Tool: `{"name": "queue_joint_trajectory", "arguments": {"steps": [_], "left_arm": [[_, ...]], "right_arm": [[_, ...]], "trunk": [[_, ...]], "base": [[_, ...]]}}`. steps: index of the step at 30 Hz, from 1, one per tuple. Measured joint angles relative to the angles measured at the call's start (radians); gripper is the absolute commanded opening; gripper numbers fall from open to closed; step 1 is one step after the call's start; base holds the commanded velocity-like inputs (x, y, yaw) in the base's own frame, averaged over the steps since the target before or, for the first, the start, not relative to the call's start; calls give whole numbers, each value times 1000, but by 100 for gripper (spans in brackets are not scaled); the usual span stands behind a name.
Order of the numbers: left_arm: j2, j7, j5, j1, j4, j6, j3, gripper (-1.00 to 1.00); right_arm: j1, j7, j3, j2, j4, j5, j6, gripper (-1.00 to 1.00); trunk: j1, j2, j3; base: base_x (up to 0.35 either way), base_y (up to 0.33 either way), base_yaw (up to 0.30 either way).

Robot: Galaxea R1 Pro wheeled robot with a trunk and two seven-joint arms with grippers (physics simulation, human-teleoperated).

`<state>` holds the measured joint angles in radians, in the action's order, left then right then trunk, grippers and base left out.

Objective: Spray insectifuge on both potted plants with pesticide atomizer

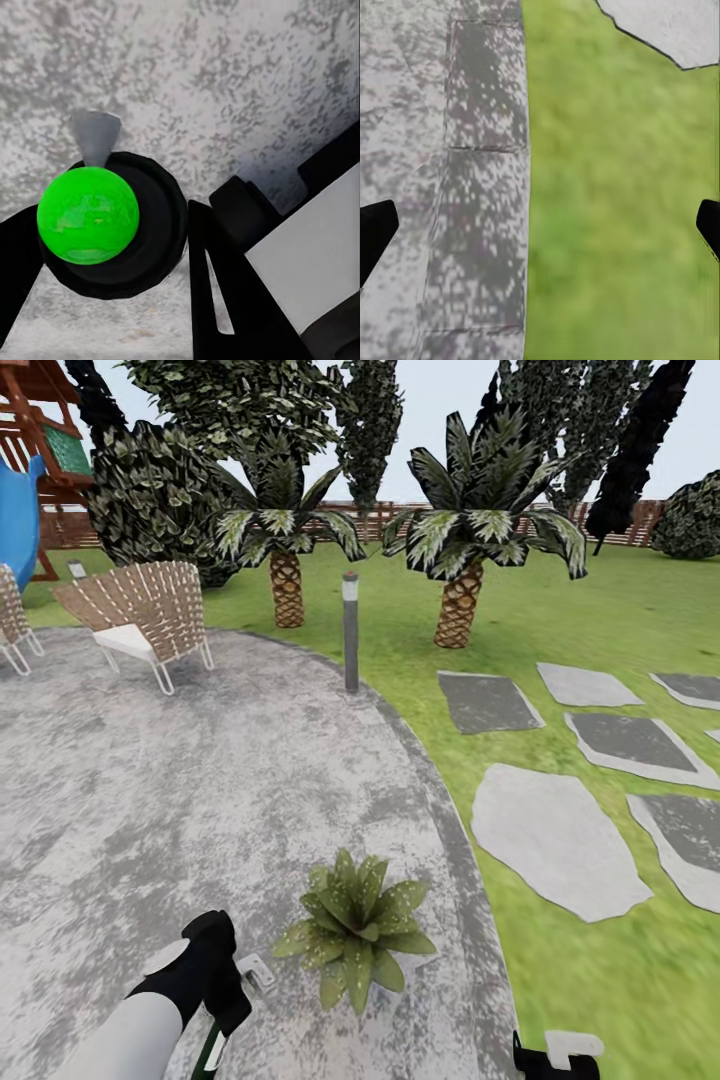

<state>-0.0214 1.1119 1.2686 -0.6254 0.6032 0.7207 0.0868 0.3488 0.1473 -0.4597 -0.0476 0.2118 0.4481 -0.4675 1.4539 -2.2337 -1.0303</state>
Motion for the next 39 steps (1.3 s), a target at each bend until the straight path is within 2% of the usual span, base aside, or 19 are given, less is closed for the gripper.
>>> {"name": "queue_joint_trajectory", "arguments": {"steps": [6, 8, 9, 11, 13, 15, 29, 39], "left_arm": [[-7, 5, 3, -4, 0, -5, -3, -100], [-7, 26, 6, -11, 0, -12, -6, -100], [-5, 67, 9, -15, 1, -17, -29, -100], [-2, 107, 14, -14, 1, -21, -81, -100], [-2, 118, 17, -13, 1, -22, -117, -100], [0, 123, 17, -11, 1, -23, -135, -100], [-4, 113, 15, -2, 1, -21, -138, -100], [-9, 109, 14, -2, 6, -17, -134, -100]], "right_arm": [[0, 0, 0, 0, 0, 0, 0, 100], [0, 0, 0, 0, 0, 0, 0, 100], [0, 0, 0, 0, 0, 0, 0, 100], [0, 0, 0, 0, 0, 0, 0, 100], [0, 0, 0, 0, 0, 0, 0, 100], [0, 0, 0, 0, 0, 0, 0, 100], [0, 0, 0, 0, 0, 0, 0, 100], [0, 0, 1, 0, 0, 0, 0, 100]], "trunk": [[0, 0, 0], [0, 0, 0], [0, 0, 0], [0, 0, 0], [1, 0, 0], [1, 0, 0], [1, 0, 0], [1, 0, 0]], "base": [[297, -126, 4], [207, -96, 0], [71, -32, 0], [30, -13, 0], [8, -4, 2], [2, -1, 77], [0, -7, 218], [-45, -245, 54]]}}
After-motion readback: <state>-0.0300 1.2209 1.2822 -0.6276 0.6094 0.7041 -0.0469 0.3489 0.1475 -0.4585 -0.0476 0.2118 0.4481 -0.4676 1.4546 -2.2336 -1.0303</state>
